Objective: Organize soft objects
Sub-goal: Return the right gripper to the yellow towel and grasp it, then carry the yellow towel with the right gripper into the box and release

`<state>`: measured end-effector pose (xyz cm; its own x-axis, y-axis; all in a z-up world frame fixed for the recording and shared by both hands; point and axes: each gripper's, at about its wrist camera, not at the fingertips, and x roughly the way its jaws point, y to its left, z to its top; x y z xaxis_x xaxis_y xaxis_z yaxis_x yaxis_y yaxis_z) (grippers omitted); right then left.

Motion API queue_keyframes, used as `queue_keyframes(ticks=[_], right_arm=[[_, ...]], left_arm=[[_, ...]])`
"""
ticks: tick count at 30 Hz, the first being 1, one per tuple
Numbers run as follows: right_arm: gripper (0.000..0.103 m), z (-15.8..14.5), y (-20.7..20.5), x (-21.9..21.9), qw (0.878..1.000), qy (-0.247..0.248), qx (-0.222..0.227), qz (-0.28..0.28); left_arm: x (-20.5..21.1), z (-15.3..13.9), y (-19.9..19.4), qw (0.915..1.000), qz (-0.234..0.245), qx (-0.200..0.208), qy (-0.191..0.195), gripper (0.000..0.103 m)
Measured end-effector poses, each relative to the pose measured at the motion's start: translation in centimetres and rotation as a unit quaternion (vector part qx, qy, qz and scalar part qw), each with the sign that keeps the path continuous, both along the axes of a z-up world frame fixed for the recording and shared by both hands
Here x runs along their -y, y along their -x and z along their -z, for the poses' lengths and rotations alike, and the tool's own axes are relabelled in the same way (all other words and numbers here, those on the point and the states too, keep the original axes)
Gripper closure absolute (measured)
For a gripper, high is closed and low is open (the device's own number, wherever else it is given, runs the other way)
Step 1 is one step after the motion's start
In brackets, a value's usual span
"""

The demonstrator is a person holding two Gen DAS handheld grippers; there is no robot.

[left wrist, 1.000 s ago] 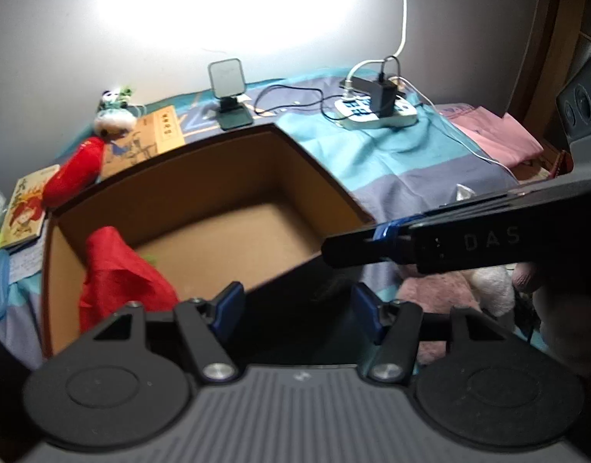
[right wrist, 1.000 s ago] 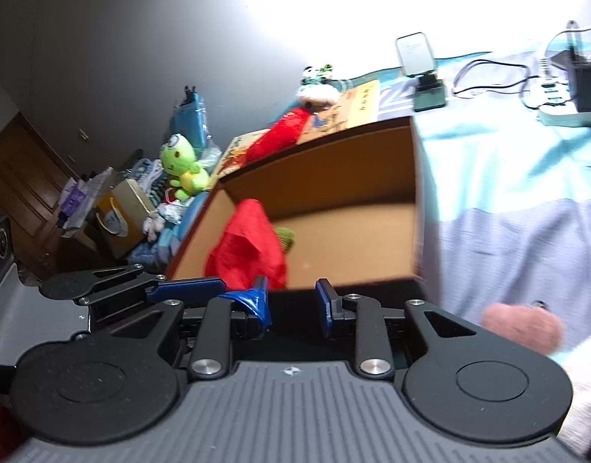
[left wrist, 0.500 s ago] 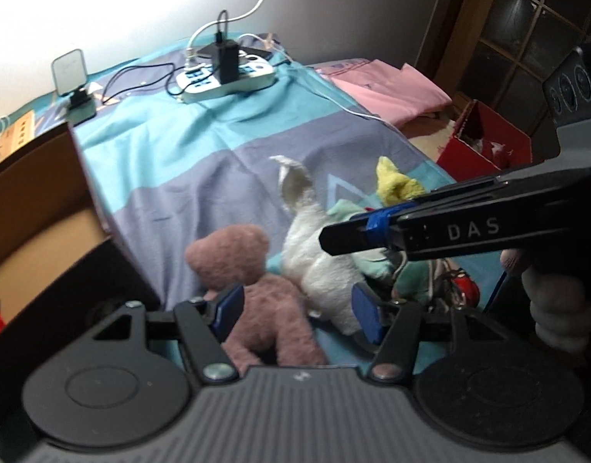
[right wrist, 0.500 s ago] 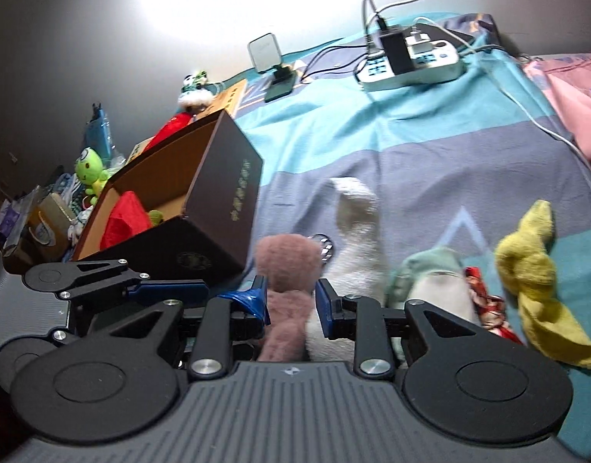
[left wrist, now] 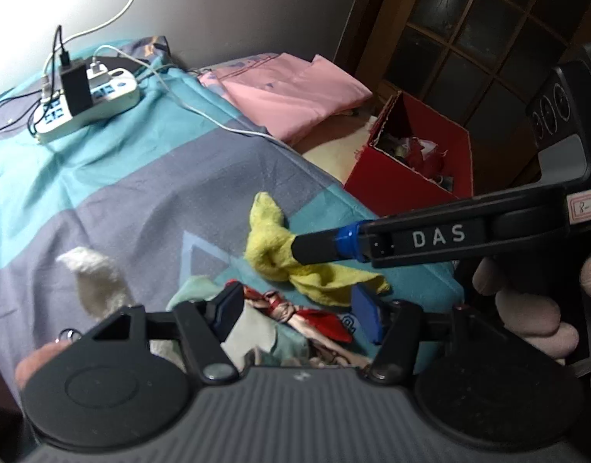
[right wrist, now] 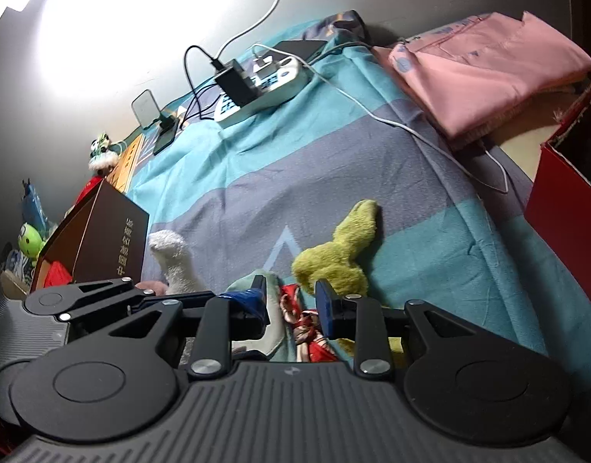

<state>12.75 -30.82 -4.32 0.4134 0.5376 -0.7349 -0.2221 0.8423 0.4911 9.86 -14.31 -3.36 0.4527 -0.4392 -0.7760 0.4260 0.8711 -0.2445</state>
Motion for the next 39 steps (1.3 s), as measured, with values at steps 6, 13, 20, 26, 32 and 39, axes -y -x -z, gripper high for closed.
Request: queue_keyframes(ticks=[6, 13, 20, 26, 32, 39], right_arm=[[0.093, 2.0, -2.3, 1.9, 0.998, -0.032, -0.043, 0.031], [0.092, 3.8, -4.3, 2.0, 0.997, -0.042, -0.066, 0.026], [0.088, 5.3, -5.2, 2.7, 0.990, -0.089, -0.104, 0.035], [0.089, 4.6, -5.0, 2.6, 0.989, -0.094, -0.108, 0.025], [0.089, 1.3, -3.9, 2.5, 0.993, -0.106, -0.059, 0.007], [0.089, -3.8, -2.8, -0.7, 0.990, -0.130, 0.007, -0.044]], left_arm=[[2.2, 3.3, -3.8, 0.9992, -0.007, -0.037, -0.010, 0.040], [3.1, 5.8, -5.8, 0.9970, -0.017, -0.072, -0.021, 0.040], [3.2, 5.9, -5.8, 0.9971, -0.031, -0.063, -0.027, 0.051], [3.2, 5.5, -5.9, 0.9967, -0.038, -0.069, -0.019, 0.057], [2.3, 1.9, -4.5, 0.9987, -0.043, -0.027, -0.004, 0.058], [-1.7, -3.6, -1.5, 0.9961, -0.078, 0.038, 0.013, 0.058]])
